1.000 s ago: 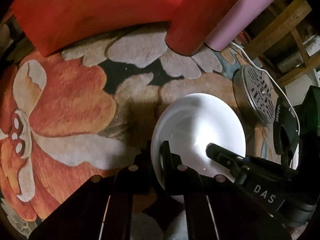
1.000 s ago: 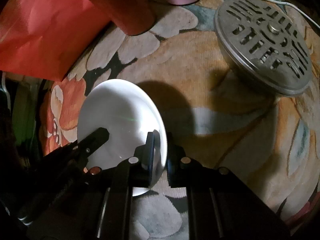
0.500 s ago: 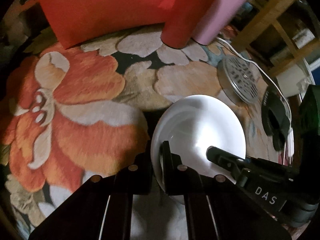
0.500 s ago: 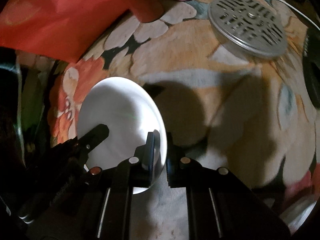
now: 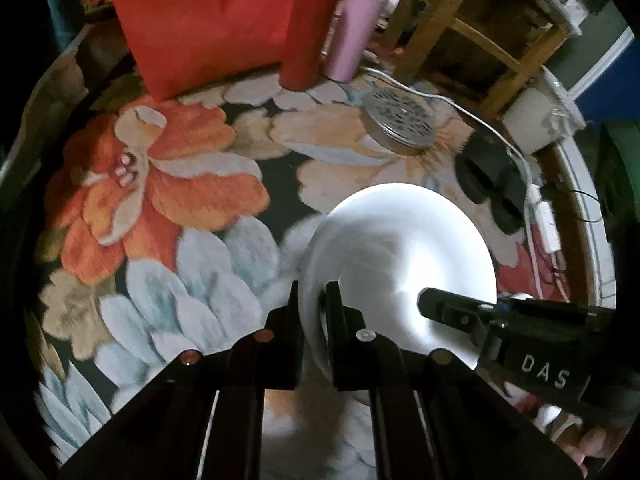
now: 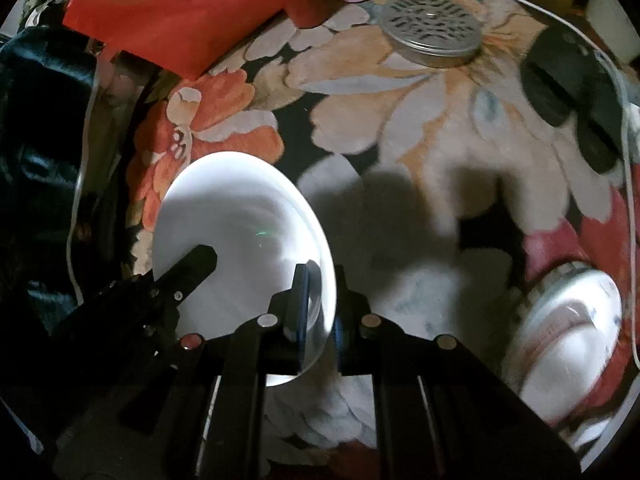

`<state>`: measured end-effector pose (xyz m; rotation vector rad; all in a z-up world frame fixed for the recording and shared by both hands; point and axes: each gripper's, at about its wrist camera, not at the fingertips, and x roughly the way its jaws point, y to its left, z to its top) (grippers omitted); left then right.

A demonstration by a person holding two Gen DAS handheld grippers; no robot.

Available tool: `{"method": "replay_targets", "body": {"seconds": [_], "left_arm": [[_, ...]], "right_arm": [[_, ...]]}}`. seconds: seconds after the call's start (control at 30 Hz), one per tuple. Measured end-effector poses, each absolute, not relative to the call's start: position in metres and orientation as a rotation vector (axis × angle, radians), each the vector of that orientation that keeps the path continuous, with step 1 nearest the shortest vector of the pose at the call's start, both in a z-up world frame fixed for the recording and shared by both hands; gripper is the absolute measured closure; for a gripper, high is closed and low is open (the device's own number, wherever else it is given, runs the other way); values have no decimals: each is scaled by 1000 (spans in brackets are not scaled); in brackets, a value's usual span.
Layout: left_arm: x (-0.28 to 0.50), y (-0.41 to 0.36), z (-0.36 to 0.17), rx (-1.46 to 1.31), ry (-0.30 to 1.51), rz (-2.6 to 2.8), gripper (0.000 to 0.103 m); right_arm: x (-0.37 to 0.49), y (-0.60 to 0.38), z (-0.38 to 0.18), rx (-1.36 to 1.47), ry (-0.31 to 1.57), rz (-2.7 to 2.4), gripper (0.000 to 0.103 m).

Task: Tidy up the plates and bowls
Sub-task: 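Carry the white bowl with both grippers over the plate stack, then lower the white bowl into the stacked bowls and open both grippers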

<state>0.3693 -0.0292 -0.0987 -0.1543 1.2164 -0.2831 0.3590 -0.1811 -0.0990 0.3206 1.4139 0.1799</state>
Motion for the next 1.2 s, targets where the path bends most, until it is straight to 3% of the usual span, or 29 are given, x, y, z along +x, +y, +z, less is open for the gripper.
{"method": "replay_targets", "body": {"seconds": [0.47,1.2], "left_arm": [[294,-98,-105,-102,1285,-501,95],[283,-191,-107,-46,1279,-645,95]], "right_arm": [[264,-252,-101,409,1460,57,92],[225,-340,-107,519,1438,-41,91]]}}
